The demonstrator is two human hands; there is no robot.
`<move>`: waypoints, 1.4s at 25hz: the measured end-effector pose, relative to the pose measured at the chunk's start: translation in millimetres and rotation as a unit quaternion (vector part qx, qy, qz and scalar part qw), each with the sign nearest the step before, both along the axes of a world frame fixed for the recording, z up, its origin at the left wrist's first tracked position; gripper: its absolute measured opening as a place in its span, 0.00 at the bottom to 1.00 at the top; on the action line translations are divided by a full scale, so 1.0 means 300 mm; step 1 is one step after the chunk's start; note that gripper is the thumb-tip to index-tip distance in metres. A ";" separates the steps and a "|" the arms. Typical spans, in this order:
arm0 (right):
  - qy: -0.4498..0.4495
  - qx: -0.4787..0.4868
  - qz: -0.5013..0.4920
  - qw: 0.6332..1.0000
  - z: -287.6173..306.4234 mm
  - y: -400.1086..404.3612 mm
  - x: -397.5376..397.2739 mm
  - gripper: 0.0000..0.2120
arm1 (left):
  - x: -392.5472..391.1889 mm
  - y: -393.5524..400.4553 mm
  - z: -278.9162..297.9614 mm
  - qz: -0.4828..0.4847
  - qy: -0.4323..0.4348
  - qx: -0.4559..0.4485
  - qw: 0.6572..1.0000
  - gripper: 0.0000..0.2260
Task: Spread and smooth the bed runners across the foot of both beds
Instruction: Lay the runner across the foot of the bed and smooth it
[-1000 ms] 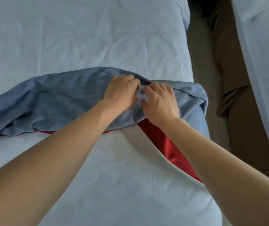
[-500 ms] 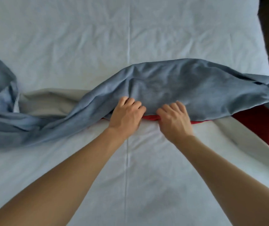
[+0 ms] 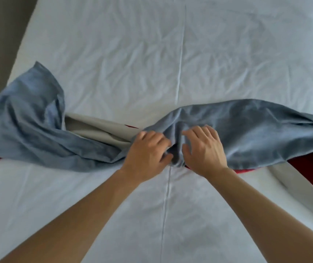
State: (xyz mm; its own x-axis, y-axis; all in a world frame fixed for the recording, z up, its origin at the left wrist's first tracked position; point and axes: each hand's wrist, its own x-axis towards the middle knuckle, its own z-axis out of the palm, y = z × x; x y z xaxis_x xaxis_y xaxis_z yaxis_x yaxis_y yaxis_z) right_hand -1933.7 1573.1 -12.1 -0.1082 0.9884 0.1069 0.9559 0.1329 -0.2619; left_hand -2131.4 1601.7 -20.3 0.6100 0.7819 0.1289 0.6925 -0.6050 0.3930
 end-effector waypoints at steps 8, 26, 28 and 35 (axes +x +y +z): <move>-0.007 -0.100 0.203 0.974 0.004 0.264 -0.348 0.15 | -0.603 0.098 -0.014 0.124 0.216 0.001 0.968 0.14; -0.024 -0.031 -0.077 0.996 -0.058 0.620 -0.394 0.12 | -0.717 0.870 -0.049 0.157 0.118 0.091 0.976 0.07; -0.037 -0.057 -0.069 0.995 -0.090 0.647 -0.409 0.14 | -0.693 0.908 -0.077 0.158 0.146 0.062 0.975 0.08; -0.016 -0.069 -0.064 0.995 -0.156 0.677 -0.409 0.15 | -0.403 0.819 -0.138 -0.008 0.114 -0.046 0.992 0.13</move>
